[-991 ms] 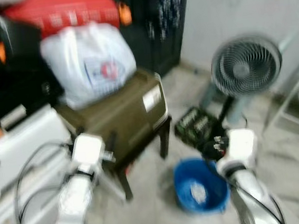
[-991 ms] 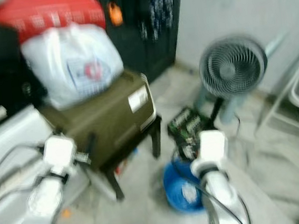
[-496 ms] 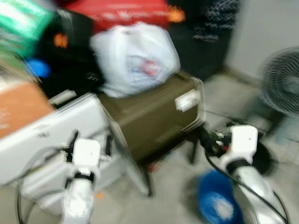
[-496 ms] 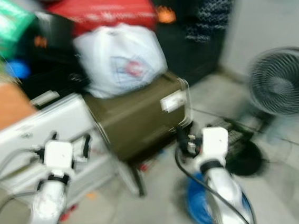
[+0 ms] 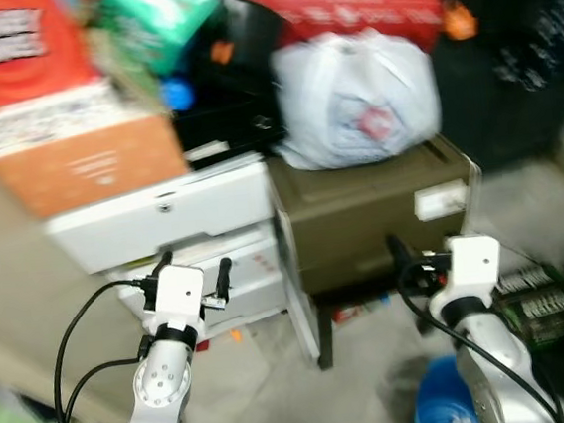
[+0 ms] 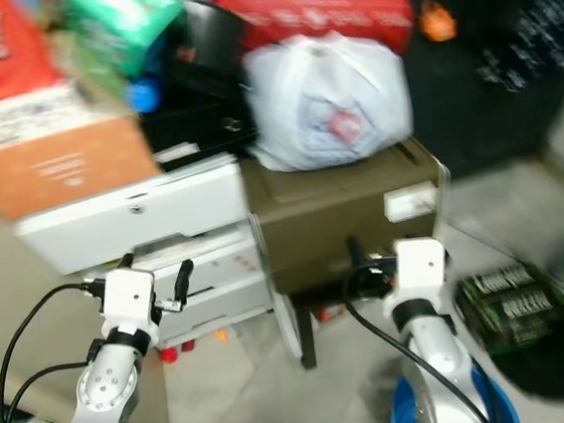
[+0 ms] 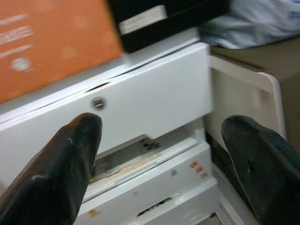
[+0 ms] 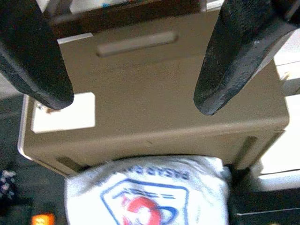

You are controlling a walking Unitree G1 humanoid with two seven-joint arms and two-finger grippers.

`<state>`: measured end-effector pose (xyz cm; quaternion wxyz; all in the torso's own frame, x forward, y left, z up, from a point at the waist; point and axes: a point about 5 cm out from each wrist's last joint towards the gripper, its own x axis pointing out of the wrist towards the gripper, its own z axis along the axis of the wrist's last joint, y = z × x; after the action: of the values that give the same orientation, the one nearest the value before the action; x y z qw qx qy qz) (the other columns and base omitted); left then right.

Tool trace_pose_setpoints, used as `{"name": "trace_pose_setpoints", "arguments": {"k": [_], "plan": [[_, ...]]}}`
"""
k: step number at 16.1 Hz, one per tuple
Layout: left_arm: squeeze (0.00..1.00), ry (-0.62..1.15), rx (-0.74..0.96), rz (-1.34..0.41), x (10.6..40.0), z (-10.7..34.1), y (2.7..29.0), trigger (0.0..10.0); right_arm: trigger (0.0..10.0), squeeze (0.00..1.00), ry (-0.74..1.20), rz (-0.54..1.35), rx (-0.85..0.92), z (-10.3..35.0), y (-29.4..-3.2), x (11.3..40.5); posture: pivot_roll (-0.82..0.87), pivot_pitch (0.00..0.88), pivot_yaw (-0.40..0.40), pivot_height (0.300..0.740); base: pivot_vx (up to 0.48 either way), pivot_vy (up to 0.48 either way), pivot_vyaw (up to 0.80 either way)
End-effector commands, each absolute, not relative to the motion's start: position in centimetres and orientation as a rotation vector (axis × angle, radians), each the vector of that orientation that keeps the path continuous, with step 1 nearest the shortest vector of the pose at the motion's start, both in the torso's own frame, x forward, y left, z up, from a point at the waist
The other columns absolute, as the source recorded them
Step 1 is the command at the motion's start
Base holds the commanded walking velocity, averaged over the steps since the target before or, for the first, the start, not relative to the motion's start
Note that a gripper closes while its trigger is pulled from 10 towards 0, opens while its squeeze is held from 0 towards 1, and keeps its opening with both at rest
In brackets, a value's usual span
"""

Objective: Clean up the room

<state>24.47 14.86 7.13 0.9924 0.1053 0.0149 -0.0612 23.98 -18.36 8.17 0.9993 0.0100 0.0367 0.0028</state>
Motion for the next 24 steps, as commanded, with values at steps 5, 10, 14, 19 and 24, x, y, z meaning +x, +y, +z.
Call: {"name": "trace_pose_setpoints", "arguments": {"k": [5,10,14,19,24], "plan": [[0.00,0.012,0.170,-0.171,24.7,7.5,14.6,10.0,10.0,0.00,0.059,0.005,0.052,8.4,-18.0,24.2,-0.10,0.000,0.026,0.740,0.049,0.000,0.00],[0.00,0.011,0.161,-0.188,24.9,7.5,14.7,10.0,10.0,0.00,0.056,0.010,0.055,8.4,-17.9,24.4,-0.10,0.000,0.025,0.740,0.291,0.000,0.00],[0.00,0.009,0.148,-0.197,24.9,7.5,14.5,10.0,10.0,0.00,0.054,0.007,0.055,8.5,-17.9,24.5,-0.10,0.000,0.027,0.740,0.323,0.000,0.00],[0.00,0.020,0.150,-0.196,24.5,7.3,14.5,10.0,10.0,0.00,0.054,0.038,0.041,8.4,-17.4,24.3,-0.09,0.000,0.024,0.740,0.056,0.000,0.16],[0.00,0.019,0.182,-0.215,23.8,7.4,14.6,10.0,10.0,0.00,0.060,0.036,0.024,8.3,-17.7,23.7,-0.09,0.007,0.020,0.740,0.000,0.000,0.80]]}}
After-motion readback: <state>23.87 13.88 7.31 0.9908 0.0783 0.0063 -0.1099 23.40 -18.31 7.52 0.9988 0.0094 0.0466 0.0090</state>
